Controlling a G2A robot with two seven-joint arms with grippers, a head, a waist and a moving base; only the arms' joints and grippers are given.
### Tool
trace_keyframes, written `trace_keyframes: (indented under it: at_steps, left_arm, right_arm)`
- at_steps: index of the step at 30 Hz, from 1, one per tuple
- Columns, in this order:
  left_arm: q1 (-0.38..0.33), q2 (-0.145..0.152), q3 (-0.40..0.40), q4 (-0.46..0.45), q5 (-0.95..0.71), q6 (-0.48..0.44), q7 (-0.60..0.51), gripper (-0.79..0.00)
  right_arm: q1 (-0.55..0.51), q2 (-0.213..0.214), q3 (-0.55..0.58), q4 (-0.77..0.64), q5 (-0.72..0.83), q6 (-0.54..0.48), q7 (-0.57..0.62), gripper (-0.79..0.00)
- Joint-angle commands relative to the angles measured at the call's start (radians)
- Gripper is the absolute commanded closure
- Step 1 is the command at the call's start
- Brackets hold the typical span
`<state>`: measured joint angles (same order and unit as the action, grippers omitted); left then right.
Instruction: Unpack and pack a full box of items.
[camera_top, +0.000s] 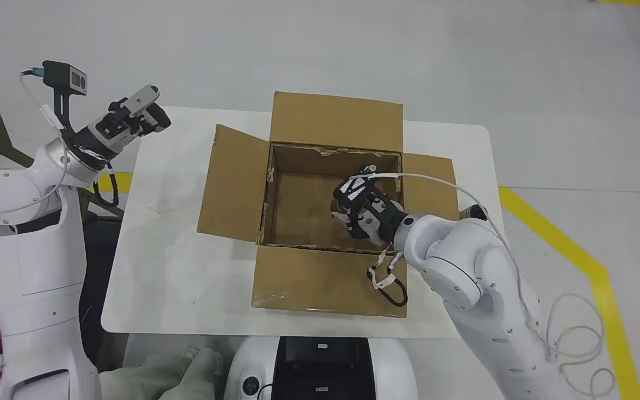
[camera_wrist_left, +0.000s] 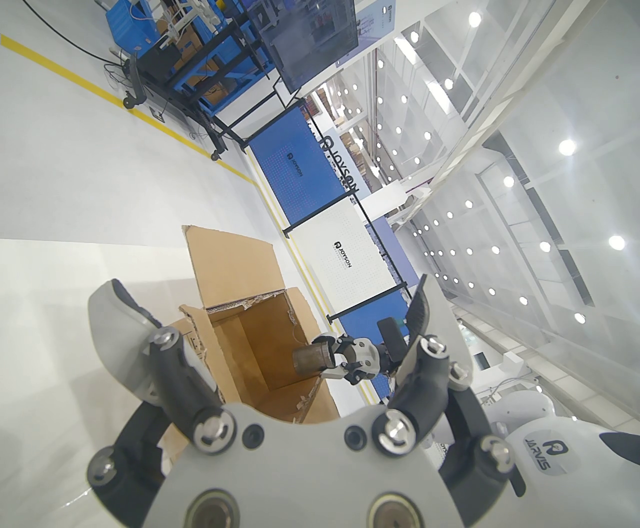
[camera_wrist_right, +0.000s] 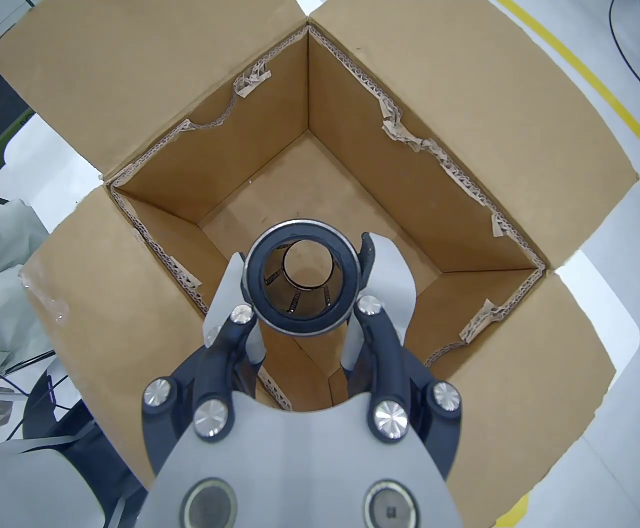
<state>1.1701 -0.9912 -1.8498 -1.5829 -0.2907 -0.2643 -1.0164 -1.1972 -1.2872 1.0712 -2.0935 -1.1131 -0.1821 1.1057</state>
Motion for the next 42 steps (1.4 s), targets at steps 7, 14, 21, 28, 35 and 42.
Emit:
trace_keyframes:
  at_steps: [7,14,21,28,35,42]
  left_arm:
    - [0.000,0.000,0.000,0.000,0.000,0.000,0.000,-0.785]
    - [0.000,0.000,0.000,0.000,0.000,0.000,0.000,-0.785]
    - [0.000,0.000,0.000,0.000,0.000,0.000,0.000,-0.785]
    - [0.000,0.000,0.000,0.000,0.000,0.000,0.000,-0.785]
    - [0.000,0.000,0.000,0.000,0.000,0.000,0.000,-0.785]
    - [0.000,0.000,0.000,0.000,0.000,0.000,0.000,-0.785]
  right_arm:
    - [0.000,0.000,0.000,0.000,0.000,0.000,0.000,0.000]
    - [-0.073,0.019,0.085,-0.146,-0.049,0.030,0.118,0.000]
    - [-0.160,0.038,0.231,-0.257,0.007,0.027,0.156,0.000]
    - [-0.240,0.056,0.375,-0.257,-0.004,0.000,0.163,0.000]
    - [-0.367,0.071,0.554,-0.257,0.023,-0.032,0.097,0.000]
    - [-0.466,0.082,0.720,-0.257,0.065,-0.073,0.043,0.000]
